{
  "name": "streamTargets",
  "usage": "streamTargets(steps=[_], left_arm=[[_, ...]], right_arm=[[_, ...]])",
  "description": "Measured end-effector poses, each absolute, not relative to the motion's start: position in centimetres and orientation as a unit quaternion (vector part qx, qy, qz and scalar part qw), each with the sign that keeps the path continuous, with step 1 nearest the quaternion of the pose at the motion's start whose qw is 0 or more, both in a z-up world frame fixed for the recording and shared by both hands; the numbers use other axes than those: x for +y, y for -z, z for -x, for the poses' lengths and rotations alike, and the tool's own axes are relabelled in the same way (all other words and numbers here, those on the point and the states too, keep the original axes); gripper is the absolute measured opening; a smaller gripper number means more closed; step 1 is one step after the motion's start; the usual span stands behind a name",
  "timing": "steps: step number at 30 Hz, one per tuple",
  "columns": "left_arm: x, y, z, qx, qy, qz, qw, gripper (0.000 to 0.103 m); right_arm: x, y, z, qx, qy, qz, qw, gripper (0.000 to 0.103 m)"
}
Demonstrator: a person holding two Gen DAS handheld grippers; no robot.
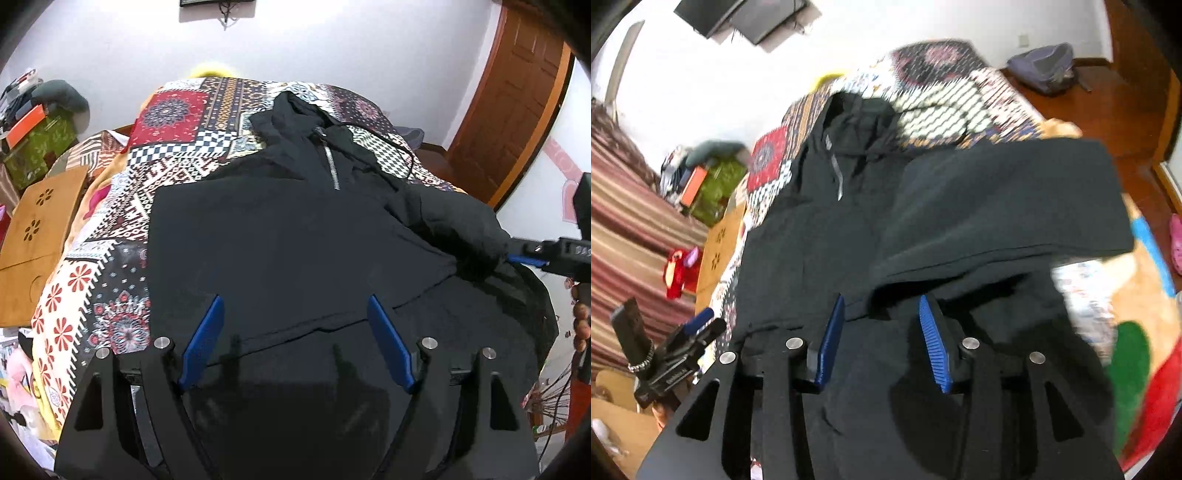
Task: Fold large clothes
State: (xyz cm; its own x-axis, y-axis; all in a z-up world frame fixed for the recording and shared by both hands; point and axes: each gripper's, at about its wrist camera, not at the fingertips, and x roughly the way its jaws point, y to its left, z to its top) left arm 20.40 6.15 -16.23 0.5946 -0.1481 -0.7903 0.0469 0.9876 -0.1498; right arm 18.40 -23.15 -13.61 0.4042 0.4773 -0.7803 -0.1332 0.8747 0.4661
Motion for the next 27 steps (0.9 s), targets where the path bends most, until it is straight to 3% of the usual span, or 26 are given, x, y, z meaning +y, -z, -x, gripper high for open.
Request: streamTargets(steps=[6, 10, 20, 27], left_arm=[[4.2, 16.1, -21.0, 0.445, 0.071, 0.047, 0.891, 0.079], [3.1, 16.2, -21.4, 0.448, 0.075, 0.035, 0.89, 0.079], [2.0, 17.1, -22.3, 0.457, 0.077, 0.026, 0.886, 0.079], [2.3, 18.0, -23.0, 0.468, 0.07, 0.028, 0.881, 0.079]], right_arm=[[-27.5, 10.9, -17.4, 0.463, -0.136, -0.182, 0.857, 0.042], [-30.4, 10.9, -17.9, 0.444, -0.089, -0.206, 0.867, 0.055], [-35.7, 19.7, -21.8, 0.521, -0.055, -0.364, 0.77, 0.055], [-36.9, 23.4, -24.4, 0.537, -0.035, -0.405, 0.739, 0.055]])
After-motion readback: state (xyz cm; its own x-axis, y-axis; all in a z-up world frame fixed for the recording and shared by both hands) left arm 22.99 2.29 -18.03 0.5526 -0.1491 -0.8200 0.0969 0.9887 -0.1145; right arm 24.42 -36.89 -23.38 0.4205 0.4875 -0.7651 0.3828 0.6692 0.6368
